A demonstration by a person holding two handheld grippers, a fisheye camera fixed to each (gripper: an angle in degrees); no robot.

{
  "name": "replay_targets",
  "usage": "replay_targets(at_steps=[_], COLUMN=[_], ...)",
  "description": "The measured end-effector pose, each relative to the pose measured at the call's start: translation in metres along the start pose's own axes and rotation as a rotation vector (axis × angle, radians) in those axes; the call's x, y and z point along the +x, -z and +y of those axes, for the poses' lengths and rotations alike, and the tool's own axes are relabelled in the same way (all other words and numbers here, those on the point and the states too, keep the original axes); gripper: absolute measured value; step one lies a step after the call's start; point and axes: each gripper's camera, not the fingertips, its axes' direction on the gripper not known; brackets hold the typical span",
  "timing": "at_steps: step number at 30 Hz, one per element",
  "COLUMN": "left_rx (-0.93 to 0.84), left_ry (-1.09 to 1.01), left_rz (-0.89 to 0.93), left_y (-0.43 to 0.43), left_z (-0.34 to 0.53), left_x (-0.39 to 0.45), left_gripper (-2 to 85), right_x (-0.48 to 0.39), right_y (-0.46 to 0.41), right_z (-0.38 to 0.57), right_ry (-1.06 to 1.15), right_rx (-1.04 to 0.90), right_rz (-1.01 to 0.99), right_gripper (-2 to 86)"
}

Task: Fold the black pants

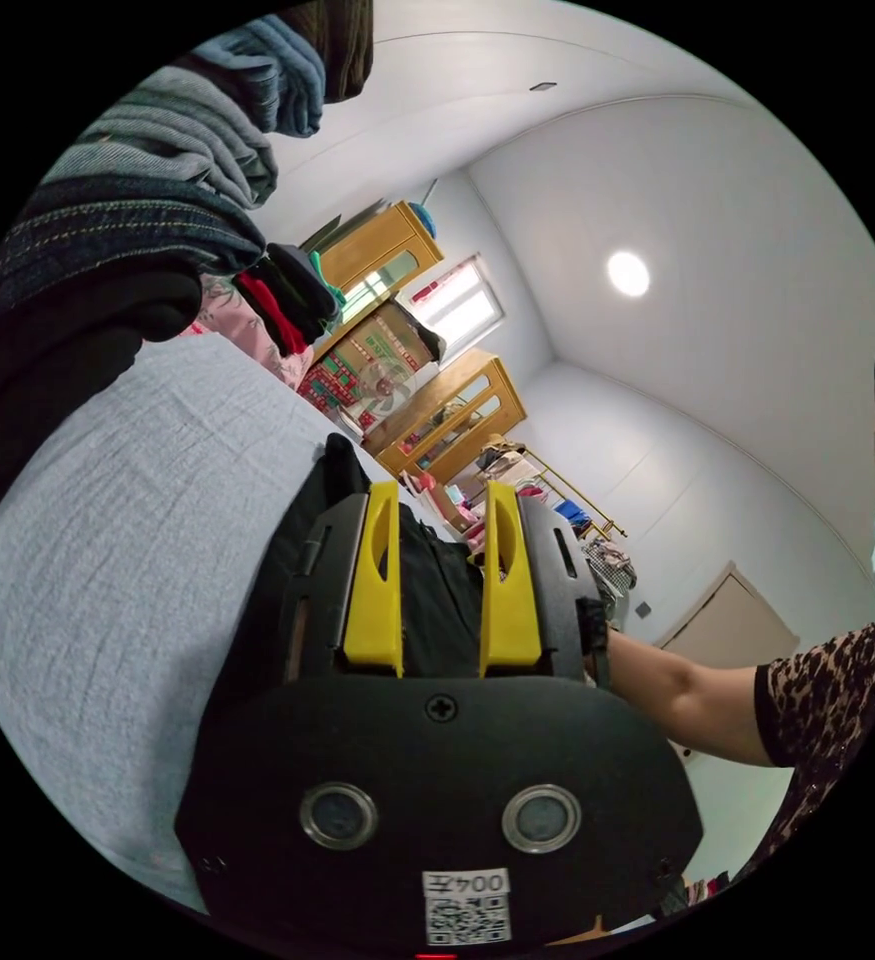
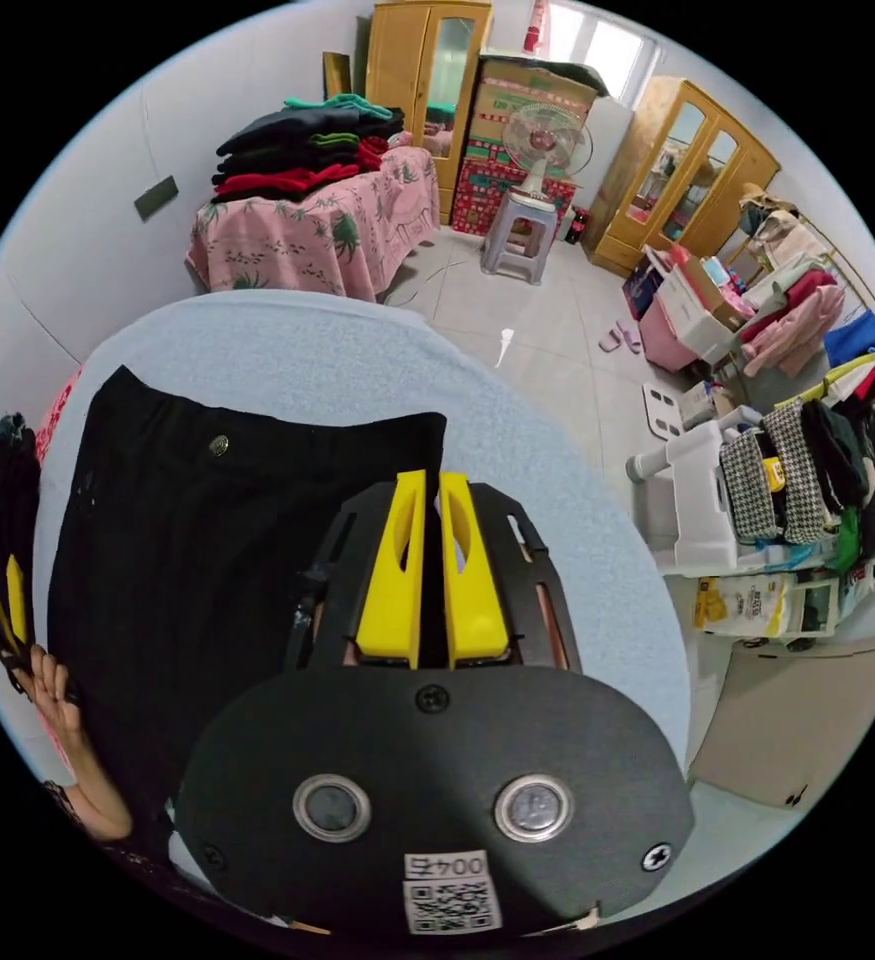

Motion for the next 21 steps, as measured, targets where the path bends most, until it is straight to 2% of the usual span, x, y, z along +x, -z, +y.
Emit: replay_targets(at_steps=[6, 10, 14, 17, 21], left_rx=[-0.005, -0.027, -0.034, -0.036, -0.064], left_ry=[0.016, 0.013, 0.002, -0.003, -0.031], left_rz=[-0.009, -0.025, -0.034, -0.041, -0.061], left_y=[-0.006, -0.014, -0.020, -0.025, -0.037], left_z=[-0.009, -0.013, -0.016, -0.016, -0.016], left_x=[-0.004, -0.003, 0.000, 0.003, 0.010], left_gripper=[12.3, 12.4, 12.4, 12.4, 12.4], right_x=[0.030, 0.039, 0.010, -0.027, -0.059], right_y=[0.019, 0.055, 0.121, 0.140, 0.131], right_z=[-0.009, -0.004, 0.055, 0.105, 0.138], right_ry=[-0.113, -0.199, -0.175, -0.108, -0.092], right_rx=[-0.004, -0.009, 0.096, 0.138, 0.125], right_rz=[-0.114, -0.094, -0.213, -0.190, -0.048], right_gripper=[6.9, 10.1, 11.6, 13.6, 13.1])
